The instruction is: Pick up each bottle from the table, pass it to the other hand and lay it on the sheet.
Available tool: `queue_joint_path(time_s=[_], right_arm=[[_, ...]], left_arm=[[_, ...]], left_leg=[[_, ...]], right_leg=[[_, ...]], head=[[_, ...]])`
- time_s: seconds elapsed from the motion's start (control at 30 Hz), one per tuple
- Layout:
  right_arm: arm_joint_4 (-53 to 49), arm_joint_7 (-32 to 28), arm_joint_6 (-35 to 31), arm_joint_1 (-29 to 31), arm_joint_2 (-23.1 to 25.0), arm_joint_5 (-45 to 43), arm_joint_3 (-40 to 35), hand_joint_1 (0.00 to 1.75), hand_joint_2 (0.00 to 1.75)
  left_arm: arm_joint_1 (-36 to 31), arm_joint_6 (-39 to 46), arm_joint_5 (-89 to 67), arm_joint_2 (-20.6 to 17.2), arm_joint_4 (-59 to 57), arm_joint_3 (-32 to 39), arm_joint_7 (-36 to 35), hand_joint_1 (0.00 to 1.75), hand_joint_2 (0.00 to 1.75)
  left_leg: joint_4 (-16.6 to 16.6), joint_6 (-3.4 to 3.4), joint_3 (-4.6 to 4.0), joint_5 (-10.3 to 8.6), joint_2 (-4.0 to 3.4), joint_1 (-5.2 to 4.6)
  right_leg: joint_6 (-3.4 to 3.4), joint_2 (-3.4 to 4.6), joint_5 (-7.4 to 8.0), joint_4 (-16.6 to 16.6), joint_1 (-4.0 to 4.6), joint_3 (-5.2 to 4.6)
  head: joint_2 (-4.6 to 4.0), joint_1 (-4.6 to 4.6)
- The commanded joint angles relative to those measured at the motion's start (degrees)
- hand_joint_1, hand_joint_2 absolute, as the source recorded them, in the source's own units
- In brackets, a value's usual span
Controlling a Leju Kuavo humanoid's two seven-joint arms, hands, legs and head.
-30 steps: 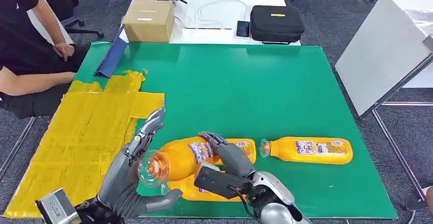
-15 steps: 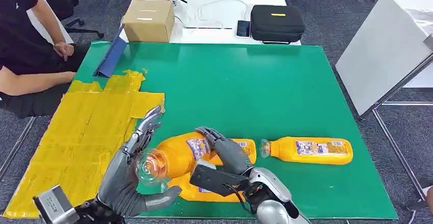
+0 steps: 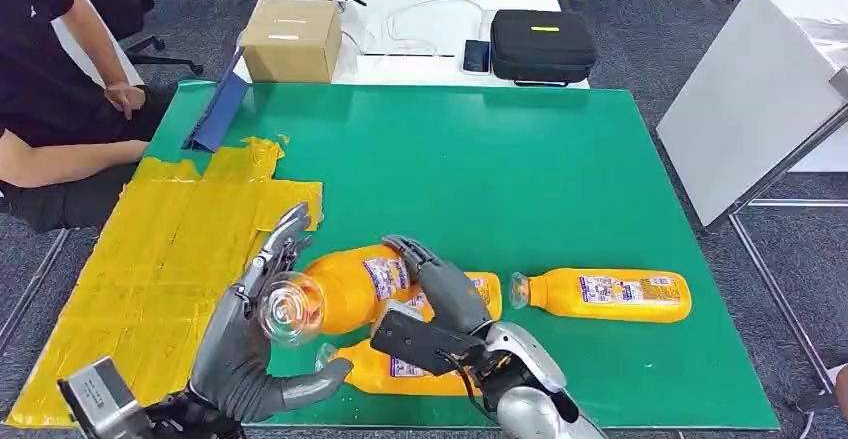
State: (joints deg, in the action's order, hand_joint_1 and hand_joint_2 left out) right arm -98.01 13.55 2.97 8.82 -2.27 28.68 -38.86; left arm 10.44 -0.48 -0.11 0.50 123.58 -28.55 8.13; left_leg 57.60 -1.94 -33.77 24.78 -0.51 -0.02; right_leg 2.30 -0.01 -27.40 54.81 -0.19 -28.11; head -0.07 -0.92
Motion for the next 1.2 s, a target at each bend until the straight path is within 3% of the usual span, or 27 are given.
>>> queue_joint_path(time_s=[0.03, 0.23, 0.43, 0.63, 0.67, 0.7, 0.73, 1.2], right_arm=[[-1.8, -1.4, -3.3, 1.6, -0.4, 6.6, -2.2, 1.75, 1.75], [-1.2, -1.4, -2.2, 1.8, 0.3, 6.9, -1.4, 1.75, 1.75], [0.3, -1.5, -5.0, 3.3, -0.3, 11.0, -6.5, 1.75, 1.75], [3.0, -0.4, -5.0, 5.3, -0.5, 8.7, -9.3, 1.75, 1.75], [8.0, -5.3, -8.0, 7.3, -0.6, 6.1, -8.9, 1.75, 1.75], [12.0, -7.9, -8.6, 8.7, -0.3, 5.0, -8.4, 1.75, 1.75], [13.9, -9.0, -8.8, 9.5, -0.2, 4.9, -8.5, 1.75, 1.75], [13.7, -9.3, -7.5, 8.5, -0.5, 4.6, -8.6, 1.75, 1.75]], left_arm=[[-0.4, 1.7, 0.8, -1.6, -1.2, -1.6, -0.8, 0.0, 1.75], [-0.4, 2.5, 1.1, -1.8, -1.2, -1.6, -0.7, 0.0, 1.75], [-0.4, 2.9, 1.5, -1.9, -0.8, -2.1, -0.8, 0.0, 1.75], [-0.5, 3.8, 1.9, -2.2, -0.8, -2.3, -0.8, 0.0, 1.75], [-0.4, 4.3, 2.1, -2.2, -1.4, -2.4, -0.9, 0.0, 1.75], [-0.4, 4.6, 2.1, -2.2, -1.8, -2.5, -0.7, 0.12, 1.75], [-0.5, 5.0, 2.1, -2.4, -1.9, -2.7, -0.1, 1.75, 1.75], [-0.1, 6.2, 2.3, -2.9, -1.8, -3.0, 1.4, 1.75, 1.75]], left_leg=[[0.0, 0.1, -0.06, -0.04, 0.05, -0.02], [0.0, 0.15, -0.08, -0.07, 0.03, -0.06], [0.0, 0.14, -0.03, -0.05, -0.07, -0.05], [0.0, 0.07, 0.01, -0.02, -0.06, -0.01], [0.0, 0.12, 0.0, -0.05, -0.1, -0.04], [0.0, 0.15, -0.02, -0.07, -0.14, -0.05], [-0.1, 0.08, 0.08, -0.04, -0.14, -0.01], [0.0, 0.08, 0.01, -0.1, 0.04, -0.03]], right_leg=[[-0.05, -0.02, 0.02, 0.1, -0.03, -0.1], [-0.09, 0.02, 0.04, 0.1, -0.07, -0.17], [-0.08, 0.12, 0.06, 0.1, -0.06, -0.14], [-0.04, 0.09, 0.04, 0.0, -0.02, -0.04], [-0.07, 0.14, 0.07, 0.1, -0.05, -0.1], [-0.09, 0.19, 0.09, 0.1, -0.06, -0.14], [-0.04, 0.15, 0.08, 0.0, -0.01, 0.01], [-0.04, -0.01, 0.04, 0.0, -0.04, -0.03]], head=[[0.0, 0.02], [0.0, 0.02], [0.02, 0.02], [0.0, 0.02], [0.0, 0.02], [0.0, 0.02], [0.0, 0.02], [0.0, 0.02]])
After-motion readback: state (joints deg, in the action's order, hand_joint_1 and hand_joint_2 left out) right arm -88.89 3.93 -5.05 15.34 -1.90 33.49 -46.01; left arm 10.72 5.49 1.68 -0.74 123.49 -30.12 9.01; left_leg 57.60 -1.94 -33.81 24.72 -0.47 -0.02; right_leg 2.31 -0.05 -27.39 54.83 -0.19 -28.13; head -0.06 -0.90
